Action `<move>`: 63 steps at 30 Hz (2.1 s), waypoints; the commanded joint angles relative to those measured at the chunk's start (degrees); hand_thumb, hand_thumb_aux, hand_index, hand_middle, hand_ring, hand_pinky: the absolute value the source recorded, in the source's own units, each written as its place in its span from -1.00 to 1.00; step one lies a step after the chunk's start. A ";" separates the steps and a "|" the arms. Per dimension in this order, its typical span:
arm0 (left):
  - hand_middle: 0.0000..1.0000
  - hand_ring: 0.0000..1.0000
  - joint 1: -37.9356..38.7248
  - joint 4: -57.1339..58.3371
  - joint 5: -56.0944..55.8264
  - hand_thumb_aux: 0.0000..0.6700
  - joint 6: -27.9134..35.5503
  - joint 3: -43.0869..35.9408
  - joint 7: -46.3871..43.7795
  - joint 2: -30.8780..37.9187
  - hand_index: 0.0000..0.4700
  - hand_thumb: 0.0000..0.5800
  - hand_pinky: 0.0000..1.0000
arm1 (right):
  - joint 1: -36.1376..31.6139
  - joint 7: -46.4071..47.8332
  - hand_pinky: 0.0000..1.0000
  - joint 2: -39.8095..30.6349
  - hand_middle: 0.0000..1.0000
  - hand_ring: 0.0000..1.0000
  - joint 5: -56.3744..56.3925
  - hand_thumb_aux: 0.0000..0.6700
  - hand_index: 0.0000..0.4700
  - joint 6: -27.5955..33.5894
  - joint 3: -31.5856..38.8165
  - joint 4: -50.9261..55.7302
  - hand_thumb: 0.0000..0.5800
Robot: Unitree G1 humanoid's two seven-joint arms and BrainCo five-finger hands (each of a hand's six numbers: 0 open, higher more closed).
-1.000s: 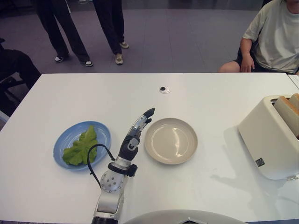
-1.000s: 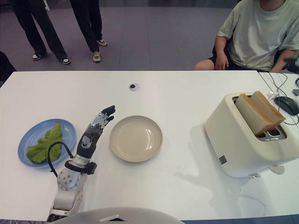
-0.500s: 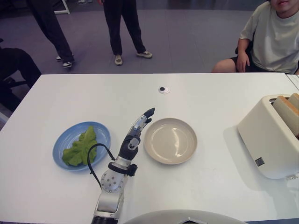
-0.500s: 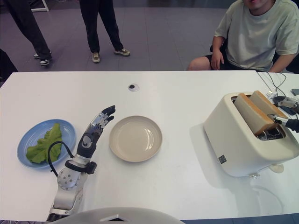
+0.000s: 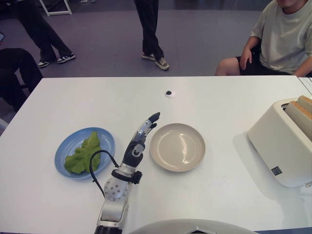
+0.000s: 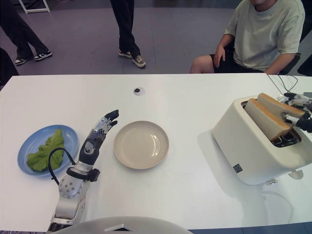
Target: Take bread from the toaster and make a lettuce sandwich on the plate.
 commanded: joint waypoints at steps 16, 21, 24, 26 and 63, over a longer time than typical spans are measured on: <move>-1.00 -1.00 -2.29 4.24 -0.36 -1.00 -1.58 1.12 -0.04 0.27 -1.00 -1.00 -1.00 | -7.78 1.73 -1.00 14.07 -1.00 -1.00 31.62 1.00 1.00 25.32 11.67 -46.33 1.00; -1.00 -1.00 -3.41 5.33 -1.69 -1.00 -2.25 2.25 -0.26 0.54 -1.00 -1.00 -1.00 | -10.13 -1.83 -1.00 24.85 -1.00 -1.00 13.49 1.00 1.00 18.66 32.36 -41.55 1.00; -1.00 -1.00 -4.12 4.14 -2.87 -1.00 -1.17 3.61 0.04 0.85 -1.00 -1.00 -1.00 | -12.86 -6.86 -1.00 30.39 -1.00 -1.00 -3.09 1.00 1.00 5.98 41.47 -31.26 1.00; -1.00 -1.00 -4.33 2.44 -3.38 -1.00 1.43 4.60 -0.05 1.70 -1.00 -1.00 -1.00 | -14.41 -11.18 -1.00 32.72 -1.00 -1.00 -11.83 1.00 1.00 -3.23 44.59 -24.55 1.00; -1.00 -1.00 12.17 14.40 39.52 -1.00 10.06 28.07 12.01 39.14 -1.00 -1.00 -1.00 | -13.26 -17.27 -1.00 24.56 -1.00 -1.00 -44.65 -1.00 -1.00 -27.81 56.40 -4.25 -1.00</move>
